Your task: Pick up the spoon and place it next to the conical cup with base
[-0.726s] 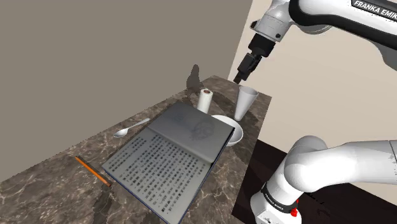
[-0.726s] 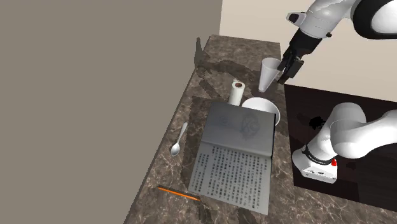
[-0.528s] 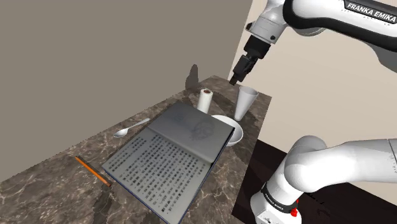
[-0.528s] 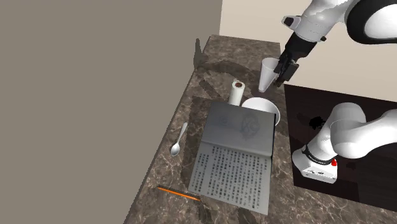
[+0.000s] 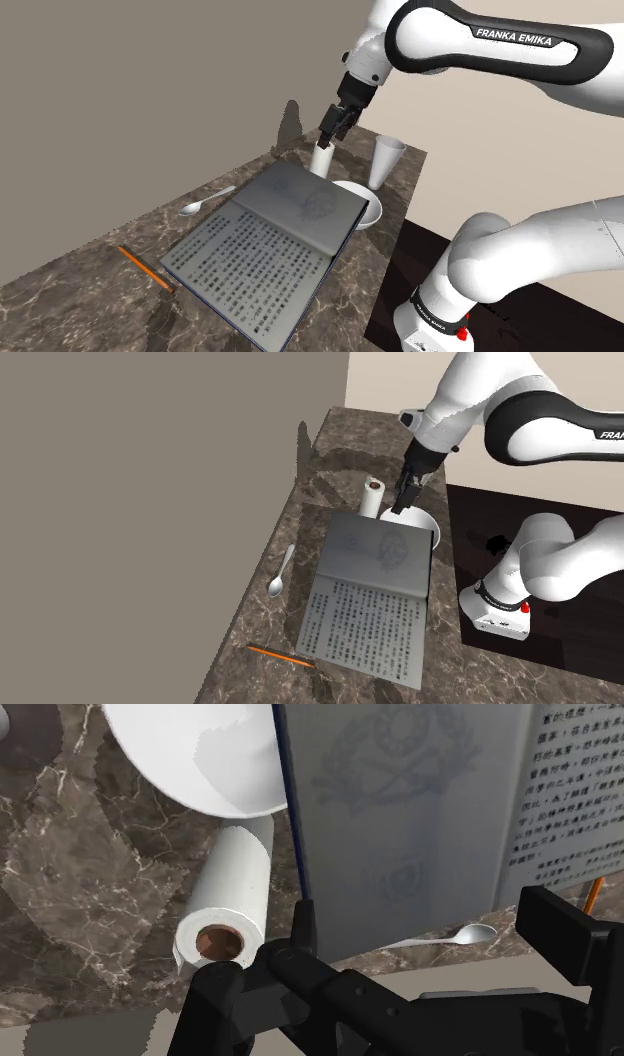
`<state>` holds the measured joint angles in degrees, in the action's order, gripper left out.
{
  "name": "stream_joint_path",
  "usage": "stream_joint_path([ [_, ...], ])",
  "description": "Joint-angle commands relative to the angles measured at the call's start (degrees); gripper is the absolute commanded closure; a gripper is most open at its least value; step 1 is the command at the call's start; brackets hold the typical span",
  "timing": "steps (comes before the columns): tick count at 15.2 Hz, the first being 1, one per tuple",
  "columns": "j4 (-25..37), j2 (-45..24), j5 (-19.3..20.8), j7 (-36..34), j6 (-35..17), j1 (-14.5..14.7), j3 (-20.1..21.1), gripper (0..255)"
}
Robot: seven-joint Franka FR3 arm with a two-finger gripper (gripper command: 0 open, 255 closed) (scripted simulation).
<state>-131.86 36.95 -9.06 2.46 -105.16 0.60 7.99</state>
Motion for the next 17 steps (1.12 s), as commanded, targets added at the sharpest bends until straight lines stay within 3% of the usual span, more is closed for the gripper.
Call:
stream_joint_path([
  [1, 0.7, -3.5, -0.1, -1.4, -3.1, 0.1, 1.8, 0],
  [9, 5.5, -18.2, 2.4, -8.7, -13.1, 0.2, 9.3, 0],
  [17, 15.1, -35.5, 10.9, -18.7, -19.5, 0.6, 15.1, 0],
])
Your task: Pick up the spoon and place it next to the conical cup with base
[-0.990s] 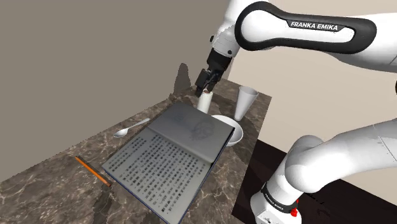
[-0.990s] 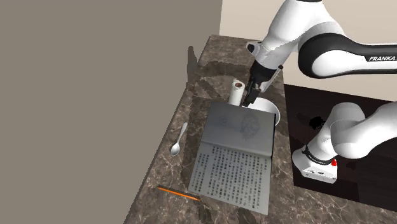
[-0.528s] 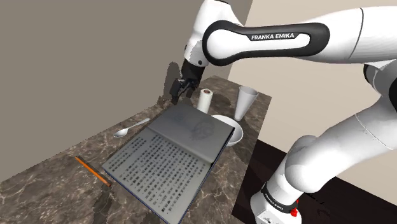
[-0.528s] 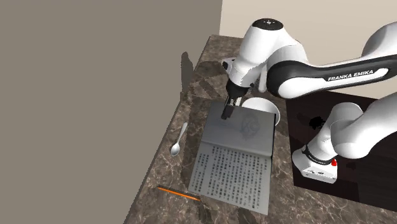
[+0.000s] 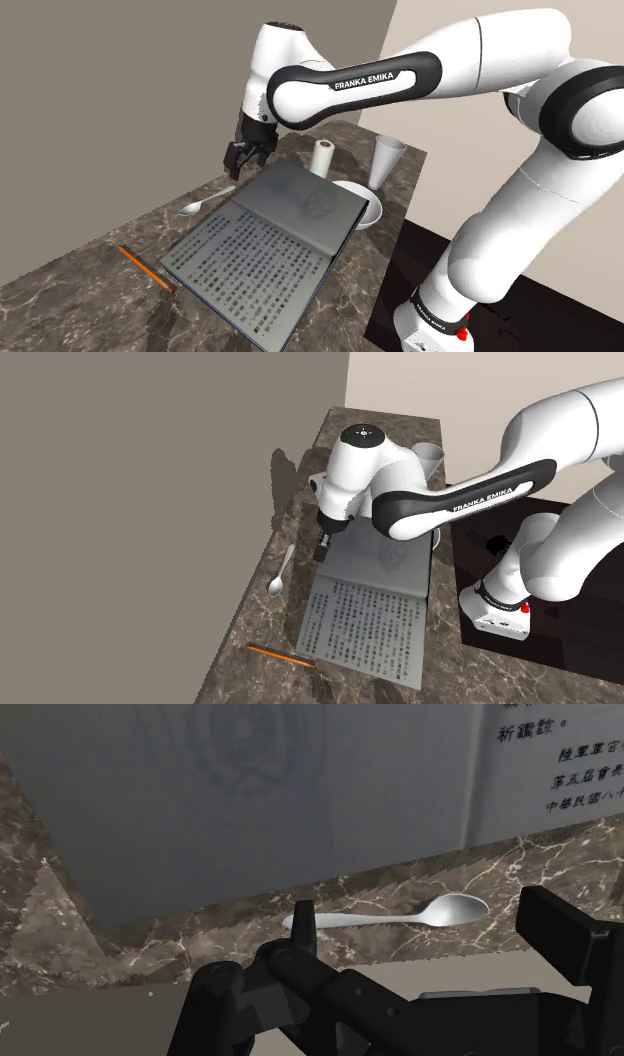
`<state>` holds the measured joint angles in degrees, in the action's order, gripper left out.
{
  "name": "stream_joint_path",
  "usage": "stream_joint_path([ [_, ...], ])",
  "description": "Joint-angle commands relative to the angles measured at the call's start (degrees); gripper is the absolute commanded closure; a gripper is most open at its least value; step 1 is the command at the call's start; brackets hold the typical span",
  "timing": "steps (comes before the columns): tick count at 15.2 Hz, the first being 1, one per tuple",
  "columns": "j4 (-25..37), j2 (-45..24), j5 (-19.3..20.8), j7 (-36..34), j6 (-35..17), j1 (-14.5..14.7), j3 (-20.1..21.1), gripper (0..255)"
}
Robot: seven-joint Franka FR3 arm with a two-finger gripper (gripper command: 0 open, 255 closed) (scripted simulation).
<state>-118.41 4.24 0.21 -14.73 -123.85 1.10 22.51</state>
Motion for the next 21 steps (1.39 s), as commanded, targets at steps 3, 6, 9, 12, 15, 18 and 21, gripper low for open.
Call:
stream_joint_path([
  [3, 6.6, -9.8, 6.1, -5.6, -1.9, 1.3, 1.6, 0],
  [6, 12.3, -17.0, 10.6, -9.4, -2.1, 3.3, 1.7, 0],
  [9, 18.9, -24.2, 14.6, -12.4, -1.5, 5.9, 1.1, 0],
  [12, 26.4, -31.5, 17.9, -14.6, -0.3, 9.0, 0.0, 0],
  [15, 30.2, -35.3, 19.3, -15.4, 0.0, 10.6, -0.7, 0],
  [18, 29.9, -36.6, 19.8, -15.8, -1.5, 10.7, -1.1, 0],
  [21, 29.8, -38.3, 20.5, -16.1, -3.2, 10.9, -1.6, 0],
])
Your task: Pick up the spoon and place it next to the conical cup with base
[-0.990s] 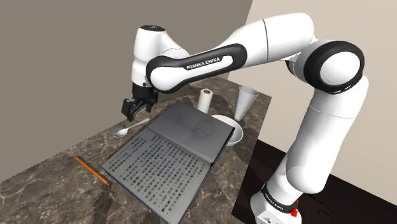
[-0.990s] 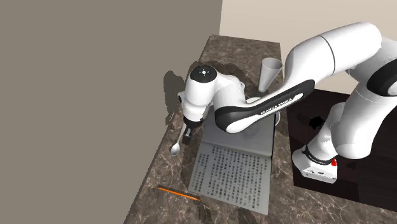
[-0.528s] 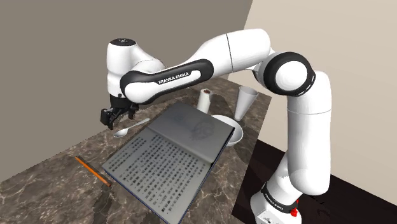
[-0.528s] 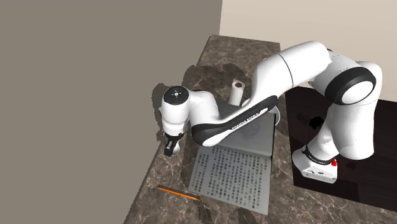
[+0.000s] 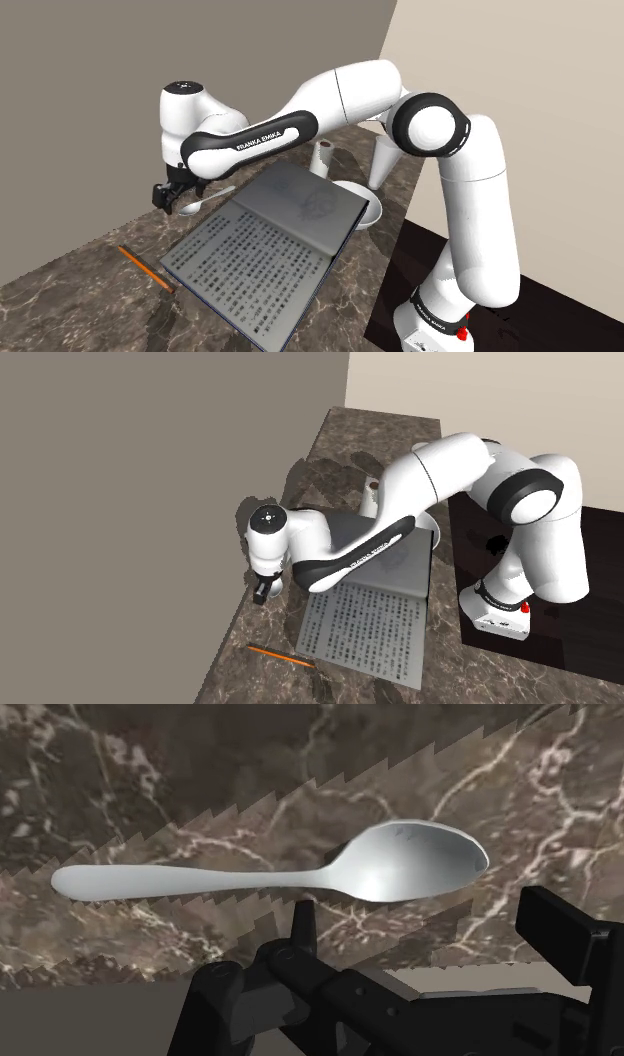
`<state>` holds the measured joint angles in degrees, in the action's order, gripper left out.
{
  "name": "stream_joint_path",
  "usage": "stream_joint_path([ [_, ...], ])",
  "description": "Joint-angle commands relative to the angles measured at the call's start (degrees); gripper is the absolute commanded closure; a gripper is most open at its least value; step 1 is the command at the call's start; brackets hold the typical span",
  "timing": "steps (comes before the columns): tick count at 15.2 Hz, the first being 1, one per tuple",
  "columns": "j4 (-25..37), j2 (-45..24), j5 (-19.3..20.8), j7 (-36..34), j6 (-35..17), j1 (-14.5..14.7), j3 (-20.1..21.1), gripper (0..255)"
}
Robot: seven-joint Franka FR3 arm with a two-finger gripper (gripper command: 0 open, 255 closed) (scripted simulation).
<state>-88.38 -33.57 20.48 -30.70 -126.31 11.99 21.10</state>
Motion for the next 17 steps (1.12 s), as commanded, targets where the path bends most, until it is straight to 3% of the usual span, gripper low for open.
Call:
stream_joint_path([
  [1, -0.3, -0.5, 0.3, -0.2, -0.8, 0.0, -0.2, 0],
  [8, -0.3, -0.5, 0.3, -0.2, -0.8, 0.0, -0.2, 0],
  [9, -0.3, -0.5, 0.3, -0.2, -0.8, 0.0, -0.2, 255],
  [17, -0.3, -0.5, 0.3, -0.2, -0.8, 0.0, -0.2, 255],
])
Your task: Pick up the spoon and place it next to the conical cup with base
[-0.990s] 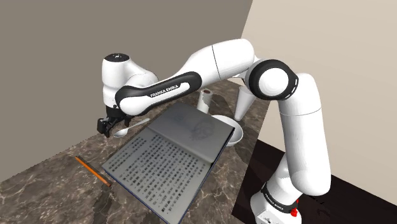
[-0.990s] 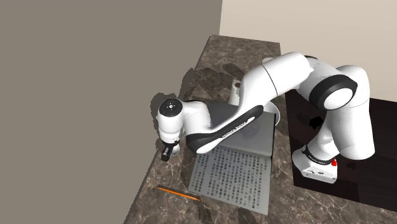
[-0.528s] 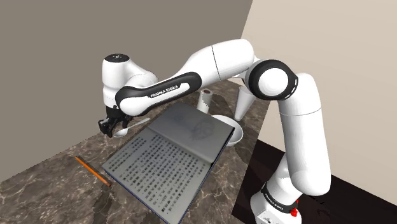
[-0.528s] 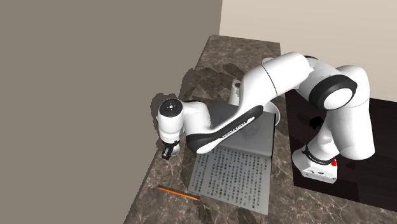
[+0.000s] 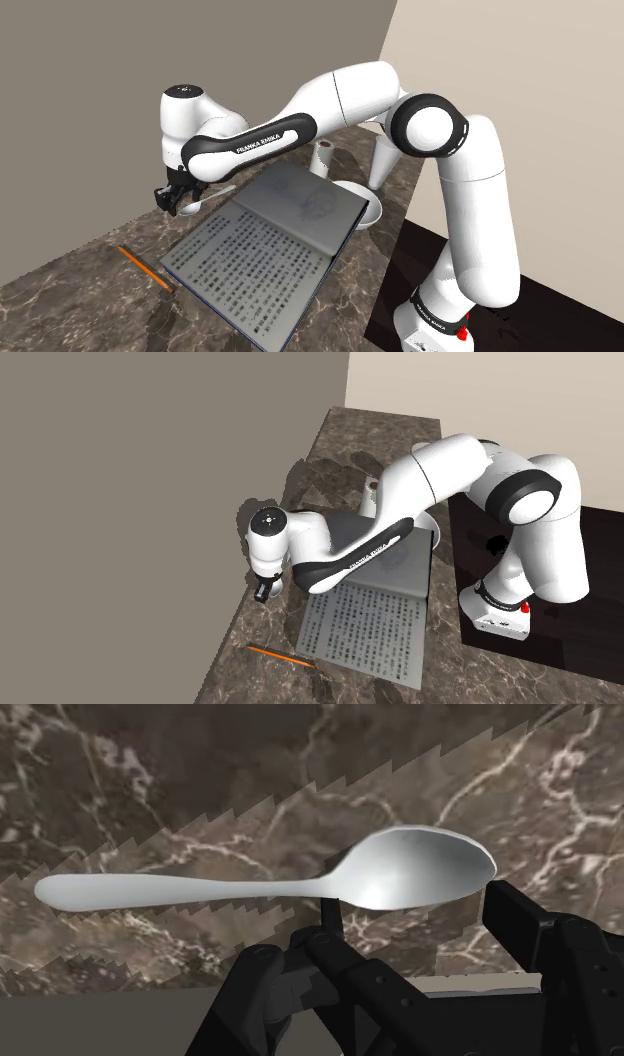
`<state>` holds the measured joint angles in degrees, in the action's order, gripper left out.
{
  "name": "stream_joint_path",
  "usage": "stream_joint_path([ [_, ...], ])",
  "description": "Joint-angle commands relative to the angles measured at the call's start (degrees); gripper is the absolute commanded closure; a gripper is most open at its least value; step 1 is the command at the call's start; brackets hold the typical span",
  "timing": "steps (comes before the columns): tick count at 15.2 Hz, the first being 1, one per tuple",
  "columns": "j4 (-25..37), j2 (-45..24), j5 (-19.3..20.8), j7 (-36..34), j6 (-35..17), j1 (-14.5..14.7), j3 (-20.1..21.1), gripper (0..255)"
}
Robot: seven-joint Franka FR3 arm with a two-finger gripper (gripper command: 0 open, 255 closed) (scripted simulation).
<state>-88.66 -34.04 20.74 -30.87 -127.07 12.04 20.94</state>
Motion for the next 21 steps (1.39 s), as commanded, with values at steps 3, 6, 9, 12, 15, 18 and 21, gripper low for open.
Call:
stream_joint_path([
  [3, 0.5, 0.7, -0.4, 0.3, 1.1, -0.1, 0.2, 255],
  [6, 1.4, 1.6, -0.9, 0.8, 2.9, -0.2, 0.6, 255],
  [9, 2.4, 2.5, -1.4, 1.3, 4.7, -0.3, 0.9, 255],
  [12, 3.5, 3.2, -1.9, 1.7, 6.5, -0.4, 1.1, 255],
  [15, 4.8, 3.9, -2.3, 2.1, 8.4, -0.4, 1.4, 255],
  [18, 6.3, 4.5, -2.7, 2.6, 10.4, -0.4, 1.6, 255],
  [21, 7.9, 4.9, -3.1, 3.0, 12.4, -0.3, 1.7, 255],
])
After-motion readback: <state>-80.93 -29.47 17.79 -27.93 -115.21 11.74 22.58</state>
